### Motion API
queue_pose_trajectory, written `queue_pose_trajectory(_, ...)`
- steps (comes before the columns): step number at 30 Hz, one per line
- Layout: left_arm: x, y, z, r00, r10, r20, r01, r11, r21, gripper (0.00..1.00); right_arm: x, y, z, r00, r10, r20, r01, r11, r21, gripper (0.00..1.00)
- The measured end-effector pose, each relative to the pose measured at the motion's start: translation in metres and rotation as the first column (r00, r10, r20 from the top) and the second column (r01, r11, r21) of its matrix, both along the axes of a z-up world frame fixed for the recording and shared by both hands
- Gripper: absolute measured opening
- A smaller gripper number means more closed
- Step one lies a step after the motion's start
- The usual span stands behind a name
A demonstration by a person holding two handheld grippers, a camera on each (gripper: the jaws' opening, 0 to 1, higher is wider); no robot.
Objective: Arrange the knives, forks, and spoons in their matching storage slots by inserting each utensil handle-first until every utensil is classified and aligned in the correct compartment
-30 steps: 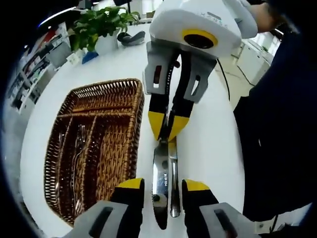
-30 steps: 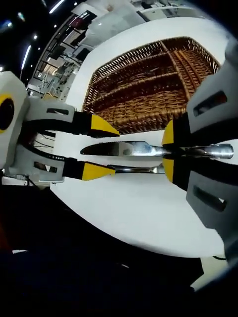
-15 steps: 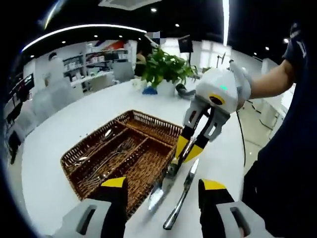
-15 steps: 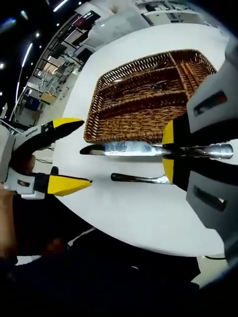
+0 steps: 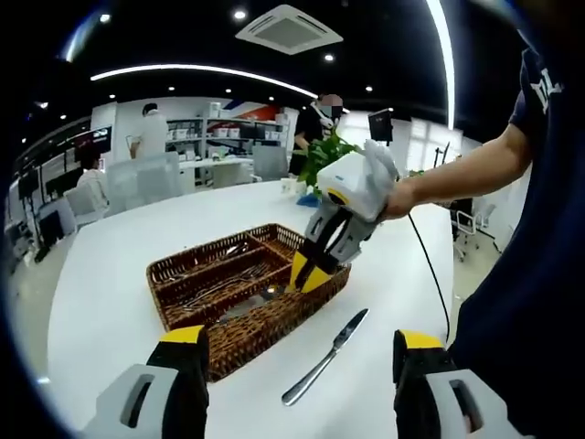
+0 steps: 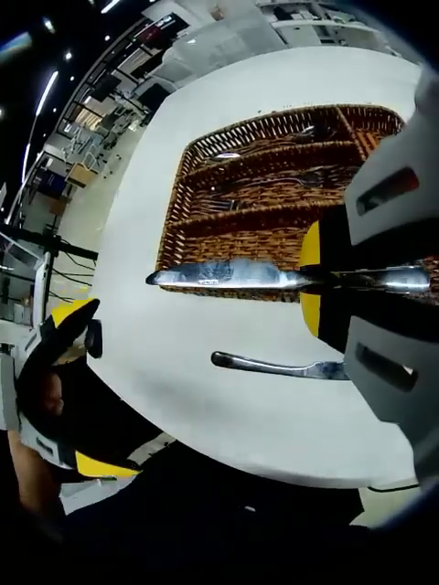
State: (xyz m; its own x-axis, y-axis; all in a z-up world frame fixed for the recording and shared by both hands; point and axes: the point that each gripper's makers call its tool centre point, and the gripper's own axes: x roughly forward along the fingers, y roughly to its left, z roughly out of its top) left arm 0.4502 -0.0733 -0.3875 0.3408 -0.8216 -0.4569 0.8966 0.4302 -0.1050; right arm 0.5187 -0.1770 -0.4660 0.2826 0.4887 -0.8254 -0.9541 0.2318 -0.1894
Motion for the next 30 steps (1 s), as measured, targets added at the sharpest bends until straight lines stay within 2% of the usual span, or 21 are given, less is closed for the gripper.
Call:
queue_pose_trajectory(9,-0.014,0.016,0.000,0.999,0.040,0.002,-0.040,0.999,0.003,1.00,0.023,0.005,-0.022,0.998,0.001,-0.057,-0.004,0.998,-0.063,0.05)
queue_pose_trajectory(16,-0.021,0.021,0.000,0.999,0.049,0.012,-0.049,0.999,0.011,1.00,0.032,0.016,-0.038,0.996,0.006,-0.094,-0.015,0.995,-0.099,0.05)
queue_pose_trajectory(20,-0.021,0.026,0.000,0.998,0.057,0.015,-0.057,0.998,0.019,1.00,0.030,0.025,-0.044,0.993,0.005,-0.122,-0.017,0.995,-0.100,0.05)
queue_pose_trajectory(22,-0.021,0.027,0.001,0.998,0.059,0.015,-0.059,0.998,0.021,1.00,0.028,0.025,-0.052,0.989,-0.008,-0.149,-0.010,0.993,-0.117,0.05)
queue_pose_trajectory(25,-0.021,0.029,0.001,0.998,0.063,0.019,-0.064,0.998,0.026,1.00,0.026,0.024,-0.061,0.989,0.007,-0.151,-0.029,0.989,-0.147,0.05)
queue_pose_trajectory(26,-0.021,0.030,0.001,0.998,0.063,0.020,-0.064,0.998,0.029,1.00,0.025,0.023,-0.064,0.985,-0.005,-0.171,-0.021,0.988,-0.151,0.05)
queue_pose_trajectory(30,-0.023,0.031,0.000,0.998,0.060,0.015,-0.060,0.998,0.031,1.00,0.026,0.022,-0.066,0.982,0.011,-0.189,-0.040,0.988,-0.150,0.06)
